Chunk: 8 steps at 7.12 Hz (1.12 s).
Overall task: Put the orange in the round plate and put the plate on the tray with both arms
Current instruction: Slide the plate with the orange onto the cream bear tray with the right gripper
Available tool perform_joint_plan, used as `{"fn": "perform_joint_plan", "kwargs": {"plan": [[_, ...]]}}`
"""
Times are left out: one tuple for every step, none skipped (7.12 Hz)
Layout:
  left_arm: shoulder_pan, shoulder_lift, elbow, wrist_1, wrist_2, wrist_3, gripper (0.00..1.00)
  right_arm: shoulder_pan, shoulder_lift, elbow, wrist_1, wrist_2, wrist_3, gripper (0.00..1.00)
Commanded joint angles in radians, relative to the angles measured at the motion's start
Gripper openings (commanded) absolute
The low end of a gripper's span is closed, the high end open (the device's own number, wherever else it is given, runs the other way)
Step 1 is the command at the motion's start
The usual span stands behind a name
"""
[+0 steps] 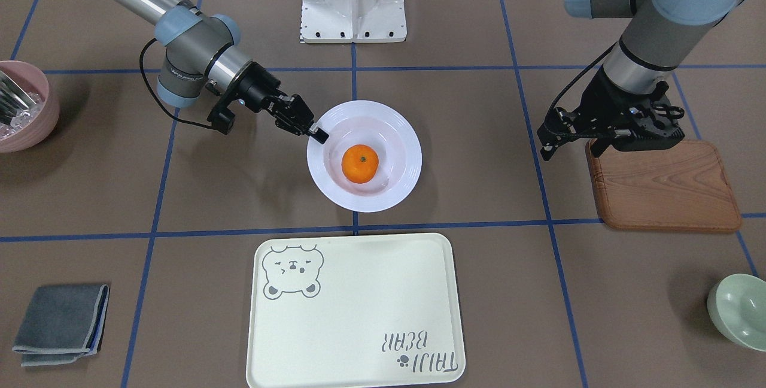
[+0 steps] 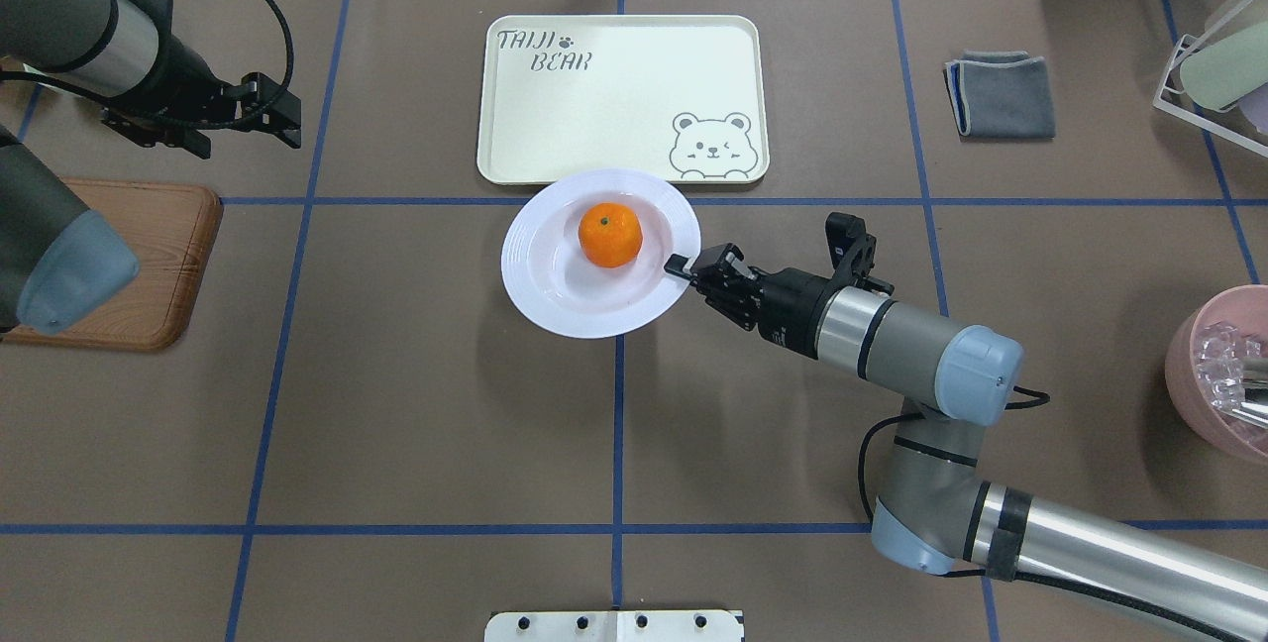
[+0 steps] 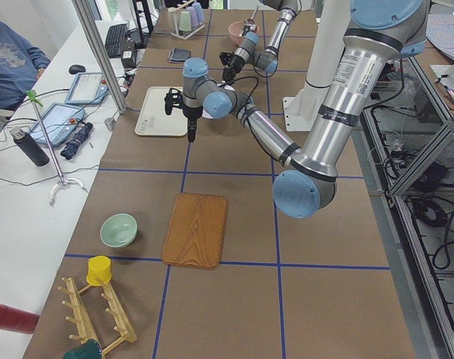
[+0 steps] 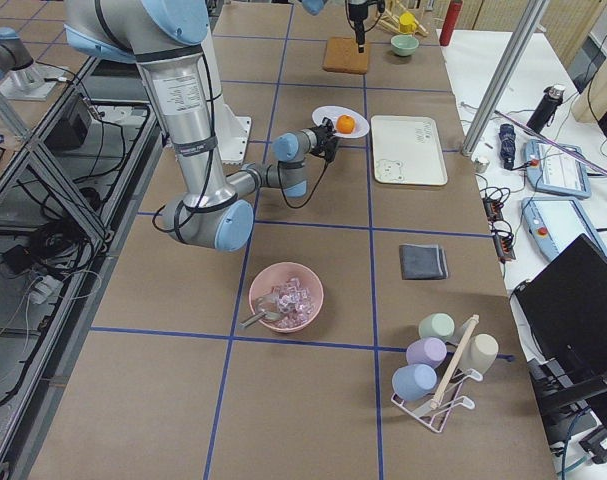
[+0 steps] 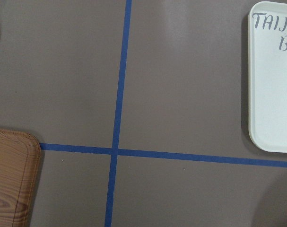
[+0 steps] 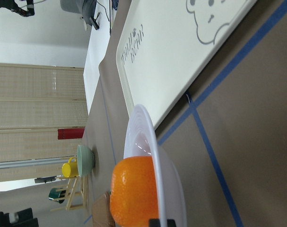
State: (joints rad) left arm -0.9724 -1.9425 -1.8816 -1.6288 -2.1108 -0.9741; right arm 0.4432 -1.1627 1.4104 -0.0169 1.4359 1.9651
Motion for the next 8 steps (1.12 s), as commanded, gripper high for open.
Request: {"fn": "perform_joint_plan", "kwargs": {"plan": [[-0.008, 0.002, -0.03, 0.016, 0.0, -0.002, 0.98, 0.095, 0.076, -0.119, -0.032, -0.014, 0.055, 0.0], [-0.009, 0.002, -0.042, 0.029, 0.0, -0.003, 0.98, 0.126, 0.149, -0.161, -0.134, -0.014, 0.064, 0.0], [-0.009, 0.004, -0.047, 0.027, 0.003, -0.003, 0.98, 0.147, 0.191, -0.171, -0.256, -0.017, 0.078, 0.0], [-0.011, 0.01, -0.056, 0.029, 0.005, -0.003, 0.98, 0.161, 0.227, -0.235, -0.282, -0.018, 0.109, 0.0], [-0.015, 0.008, -0.062, 0.029, 0.006, -0.005, 0.98, 0.163, 0.265, -0.301, -0.284, -0.052, 0.156, 0.0], [-0.019, 0.011, -0.074, 0.029, 0.006, -0.006, 0.98, 0.173, 0.29, -0.332, -0.285, -0.07, 0.238, 0.0], [-0.029, 0.019, -0.085, 0.033, 0.006, -0.005, 0.98, 0.173, 0.323, -0.362, -0.302, -0.096, 0.276, 0.0], [-0.032, 0.019, -0.087, 0.035, 0.006, -0.005, 0.98, 0.173, 0.352, -0.395, -0.317, -0.118, 0.337, 0.0]]}}
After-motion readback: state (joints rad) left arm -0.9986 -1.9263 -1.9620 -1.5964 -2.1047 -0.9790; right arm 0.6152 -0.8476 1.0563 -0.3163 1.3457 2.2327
